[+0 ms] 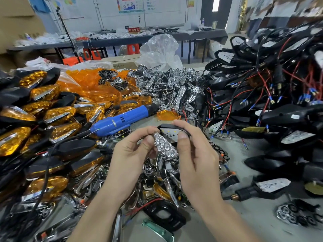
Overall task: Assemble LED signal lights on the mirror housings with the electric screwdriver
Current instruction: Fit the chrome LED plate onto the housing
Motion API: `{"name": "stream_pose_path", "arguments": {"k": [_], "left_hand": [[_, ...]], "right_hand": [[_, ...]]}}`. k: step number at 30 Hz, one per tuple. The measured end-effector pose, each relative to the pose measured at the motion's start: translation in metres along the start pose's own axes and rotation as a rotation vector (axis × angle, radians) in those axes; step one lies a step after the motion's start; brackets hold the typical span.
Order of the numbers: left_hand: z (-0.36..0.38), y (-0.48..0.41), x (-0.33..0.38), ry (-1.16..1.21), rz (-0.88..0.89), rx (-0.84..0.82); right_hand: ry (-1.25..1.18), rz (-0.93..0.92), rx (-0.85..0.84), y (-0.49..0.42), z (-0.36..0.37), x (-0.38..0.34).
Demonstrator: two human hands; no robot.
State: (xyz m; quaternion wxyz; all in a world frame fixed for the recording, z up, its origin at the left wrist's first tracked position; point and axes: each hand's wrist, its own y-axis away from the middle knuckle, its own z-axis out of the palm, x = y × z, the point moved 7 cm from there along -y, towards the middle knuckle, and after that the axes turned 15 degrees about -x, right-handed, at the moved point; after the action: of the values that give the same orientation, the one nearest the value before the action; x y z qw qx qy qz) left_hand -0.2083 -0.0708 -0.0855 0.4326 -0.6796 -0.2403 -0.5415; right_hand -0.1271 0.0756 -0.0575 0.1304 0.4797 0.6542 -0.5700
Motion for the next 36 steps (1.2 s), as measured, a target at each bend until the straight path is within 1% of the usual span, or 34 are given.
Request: {"name": "stream_pose_path", "arguments": {"k": [11,14,18,21,24,27,31,33,36], "left_hand": [[0.008,-0.002,-0.002,0.048,0.026,0.027],[0.013,-0.003,-0.001,0.142,0.056,0.011],[0.017,-0.005,0.001,0.178,0.062,0.000],[0.018,-0.004,0.002,0.178,0.035,0.023],[0.018,-0.004,0.001,0.131,-0.012,0.036],[0.018,-0.004,0.002,0.093,-0.056,0.043],[0.016,-0.001,0.010,0.046,-0.052,0.033],[0.018,0.001,0.018,-0.059,-0.022,0.021],[0.021,0.004,0.026,-0.332,0.030,0.018]], "right_hand": [[0.001,0.011,0.010,-0.002,0.002,-0.001],[-0.047,0.021,0.013,-0.001,0.003,0.000],[-0.074,0.040,0.016,-0.001,0.003,0.005],[-0.131,0.094,-0.002,-0.003,0.004,0.014],[-0.206,0.175,-0.043,-0.004,0.007,0.025],[-0.161,0.167,-0.067,-0.003,0.007,0.025],[-0.193,0.189,-0.080,-0.004,0.007,0.025],[-0.241,0.217,-0.065,-0.006,0.006,0.026],[-0.367,0.283,-0.024,-0.009,0.003,0.034]]}}
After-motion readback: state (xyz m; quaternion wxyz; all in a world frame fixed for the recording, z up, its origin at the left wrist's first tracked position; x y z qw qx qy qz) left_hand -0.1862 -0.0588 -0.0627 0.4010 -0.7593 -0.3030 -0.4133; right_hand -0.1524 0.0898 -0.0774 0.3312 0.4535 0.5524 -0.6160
